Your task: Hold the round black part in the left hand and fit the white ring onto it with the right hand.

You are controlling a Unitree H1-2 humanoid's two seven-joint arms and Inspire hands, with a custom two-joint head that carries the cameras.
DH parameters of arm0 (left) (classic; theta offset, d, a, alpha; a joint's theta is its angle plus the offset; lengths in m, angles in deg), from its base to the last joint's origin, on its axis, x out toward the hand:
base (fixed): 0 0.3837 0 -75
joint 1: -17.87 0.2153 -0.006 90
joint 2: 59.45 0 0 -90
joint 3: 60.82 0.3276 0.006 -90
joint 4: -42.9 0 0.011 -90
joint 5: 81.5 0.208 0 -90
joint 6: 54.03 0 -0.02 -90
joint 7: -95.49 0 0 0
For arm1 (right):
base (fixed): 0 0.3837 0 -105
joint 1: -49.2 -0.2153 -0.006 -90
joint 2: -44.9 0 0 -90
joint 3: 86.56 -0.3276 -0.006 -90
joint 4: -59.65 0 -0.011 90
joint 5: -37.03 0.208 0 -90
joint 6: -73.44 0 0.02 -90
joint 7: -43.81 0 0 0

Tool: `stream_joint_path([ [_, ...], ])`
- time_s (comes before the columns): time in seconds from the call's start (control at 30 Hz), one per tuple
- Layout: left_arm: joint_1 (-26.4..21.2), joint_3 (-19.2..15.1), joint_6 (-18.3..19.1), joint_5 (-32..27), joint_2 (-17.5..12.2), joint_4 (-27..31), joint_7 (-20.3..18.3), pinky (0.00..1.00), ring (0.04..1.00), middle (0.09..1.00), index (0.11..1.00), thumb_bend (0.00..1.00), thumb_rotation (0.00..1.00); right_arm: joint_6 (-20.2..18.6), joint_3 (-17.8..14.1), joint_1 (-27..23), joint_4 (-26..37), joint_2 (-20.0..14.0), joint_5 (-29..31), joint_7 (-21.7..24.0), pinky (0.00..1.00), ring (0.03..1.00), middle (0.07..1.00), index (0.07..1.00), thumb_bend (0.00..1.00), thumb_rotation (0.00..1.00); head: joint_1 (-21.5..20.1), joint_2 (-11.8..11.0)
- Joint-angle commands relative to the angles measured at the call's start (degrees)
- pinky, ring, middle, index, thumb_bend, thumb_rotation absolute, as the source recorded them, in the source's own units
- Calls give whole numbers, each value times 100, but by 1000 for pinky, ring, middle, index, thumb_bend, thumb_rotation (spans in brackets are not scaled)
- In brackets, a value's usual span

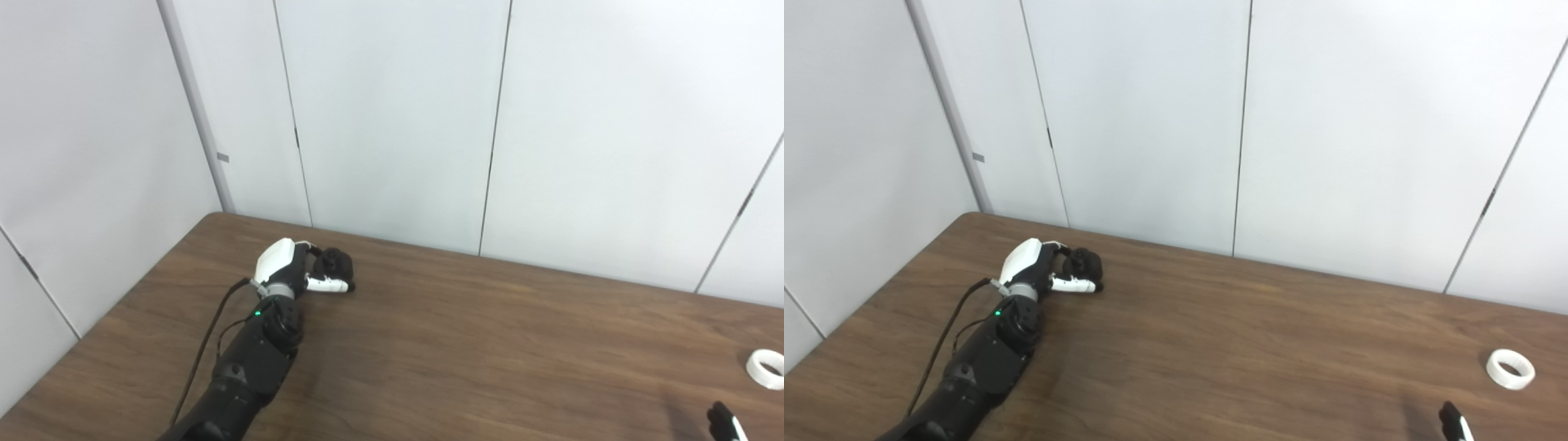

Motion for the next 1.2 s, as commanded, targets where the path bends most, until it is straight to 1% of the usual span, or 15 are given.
stream_joint_path([
  [0.0, -289, 20, -74, 6, -82, 29, 50, 1000, 970, 902, 728, 964, 222, 70, 33, 165, -125, 57, -1, -71, 1000, 1000, 987, 1000, 415, 1000, 3, 1],
  [0.13, -278, -28, -75, -45, -69, 33, 74, 1000, 970, 895, 690, 949, 183, 51, 19, 174, -126, 64, 95, -46, 1000, 1000, 992, 1000, 422, 1000, 23, 19],
  [0.23, -256, -93, -70, -99, -43, 60, 146, 1000, 959, 881, 635, 909, 123, 76, 19, 179, -136, 49, 76, -53, 1000, 1000, 991, 1000, 417, 1000, 31, 22],
  [0.27, -247, -149, -104, -151, -19, 58, 199, 1000, 957, 872, 586, 891, 84, 80, 20, 179, -143, 44, 80, -49, 1000, 1000, 990, 1000, 417, 1000, 31, 22],
  [0.3, -238, -191, -125, -185, 1, 64, 234, 1000, 955, 857, 537, 713, 70, 80, 18, 182, -144, 39, 89, -45, 1000, 1000, 990, 1000, 416, 1000, 33, 24],
  [0.33, -222, -221, -170, -217, 10, 69, 256, 1000, 954, 850, 513, 621, 63, 84, 17, 182, -150, 35, 106, -36, 1000, 1000, 990, 1000, 416, 1000, 33, 24],
  [0.37, -207, -230, -212, -239, 8, 74, 268, 1000, 948, 831, 494, 564, 56, 66, 16, 183, -146, 35, 125, -28, 1000, 1000, 992, 1000, 425, 1000, 33, 24],
  [0.43, -188, -223, -257, -264, 0, 76, 299, 1000, 931, 802, 483, 530, 48, 42, 17, 185, -140, 36, 119, -30, 1000, 1000, 994, 1000, 439, 1000, 33, 24],
  [0.7, -158, -135, -311, -212, -58, 45, 362, 1000, 915, 788, 482, 521, 45, 100, 23, 188, -164, 32, 158, -16, 1000, 1000, 996, 1000, 433, 1000, 33, 24],
  [0.8, -143, -115, -308, -205, -82, 62, 348, 1000, 911, 787, 482, 521, 46, 79, 27, 192, -138, 42, 122, -37, 1000, 1000, 994, 1000, 428, 1000, 0, 61],
  [0.9, -67, 54, -374, -14, -168, 135, 382, 1000, 913, 794, 483, 522, 46, 39, 54, 190, -116, 40, -40, -76, 1000, 1000, 991, 1000, 434, 1000, -81, 71],
  [1.0, 41, 240, -572, 183, -279, 202, 432, 1000, 911, 790, 484, 522, 45, -47, 62, 195, -64, 79, -41, -77, 1000, 1000, 988, 1000, 453, 1000, -163, 95],
  [1.07, 147, 293, -647, 258, -322, 354, 428, 1000, 914, 789, 484, 522, 44, -92, 74, 196, -24, 94, -82, -90, 1000, 1000, 986, 1000, 456, 1000, -218, 113],
  [1.17, 375, 287, -563, 327, -326, 837, 327, 1000, 921, 790, 484, 522, 45, -193, 90, 200, 45, 133, -147, -125, 1000, 1000, 976, 1000, 505, 1000, -320, 145],
])
